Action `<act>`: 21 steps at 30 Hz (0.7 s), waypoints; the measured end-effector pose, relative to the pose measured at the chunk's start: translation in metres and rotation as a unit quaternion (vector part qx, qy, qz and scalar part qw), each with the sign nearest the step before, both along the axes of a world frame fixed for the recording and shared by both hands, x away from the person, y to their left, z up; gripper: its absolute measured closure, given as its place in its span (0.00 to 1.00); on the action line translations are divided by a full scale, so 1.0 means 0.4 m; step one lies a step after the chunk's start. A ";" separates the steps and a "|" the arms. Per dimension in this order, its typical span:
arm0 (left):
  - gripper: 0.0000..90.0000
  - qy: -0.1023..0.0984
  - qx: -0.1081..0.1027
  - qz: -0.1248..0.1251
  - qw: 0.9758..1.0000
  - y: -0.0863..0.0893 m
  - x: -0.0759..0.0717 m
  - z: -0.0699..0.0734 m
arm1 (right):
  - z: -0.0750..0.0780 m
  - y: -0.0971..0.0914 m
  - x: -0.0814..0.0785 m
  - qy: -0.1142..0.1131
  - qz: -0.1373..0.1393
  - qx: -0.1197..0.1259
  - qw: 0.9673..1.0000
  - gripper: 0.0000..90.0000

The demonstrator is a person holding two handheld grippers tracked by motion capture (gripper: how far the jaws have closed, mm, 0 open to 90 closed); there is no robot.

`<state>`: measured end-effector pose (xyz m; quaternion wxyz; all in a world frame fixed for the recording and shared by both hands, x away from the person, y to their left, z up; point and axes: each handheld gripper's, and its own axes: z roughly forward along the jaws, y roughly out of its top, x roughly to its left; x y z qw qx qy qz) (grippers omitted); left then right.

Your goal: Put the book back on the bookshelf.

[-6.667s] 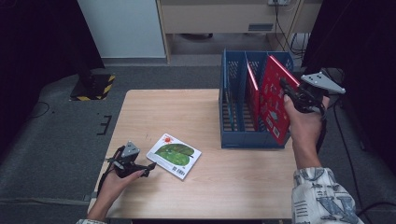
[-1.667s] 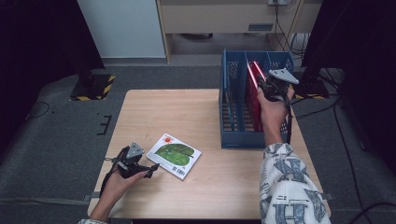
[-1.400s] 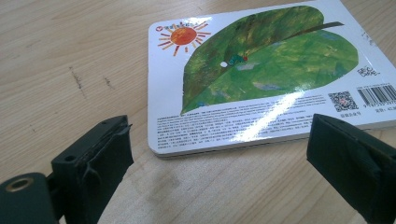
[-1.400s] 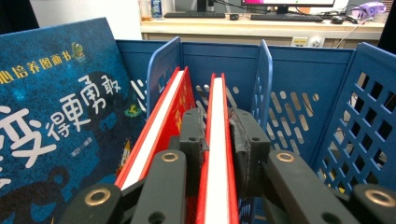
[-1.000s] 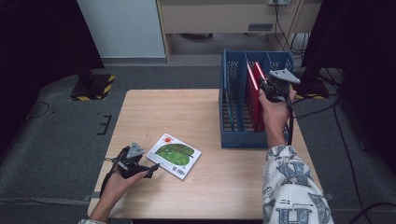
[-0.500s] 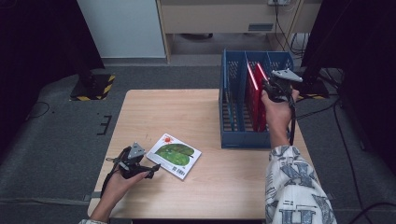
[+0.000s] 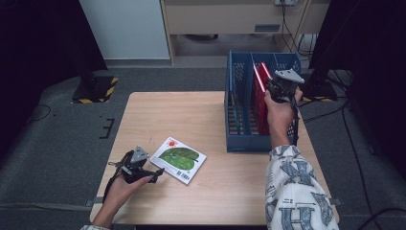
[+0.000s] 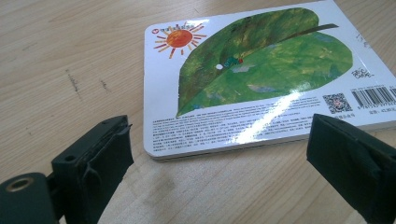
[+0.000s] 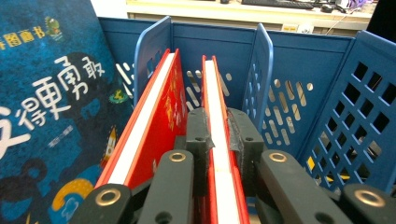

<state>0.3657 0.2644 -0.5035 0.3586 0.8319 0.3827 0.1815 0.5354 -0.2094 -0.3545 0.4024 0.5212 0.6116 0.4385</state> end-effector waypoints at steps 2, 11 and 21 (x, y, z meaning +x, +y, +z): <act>0.07 0.001 0.000 0.000 1.000 -0.001 0.000 -0.001 | 0.000 0.000 0.008 -0.001 -0.004 0.004 1.000 0.89; 0.07 0.001 0.001 -0.001 1.000 0.000 0.001 -0.002 | 0.000 0.006 0.037 -0.001 -0.008 0.010 1.000 0.89; 0.07 0.001 0.002 0.000 1.000 -0.003 0.000 -0.001 | 0.001 0.004 0.030 0.007 0.002 0.006 1.000 0.87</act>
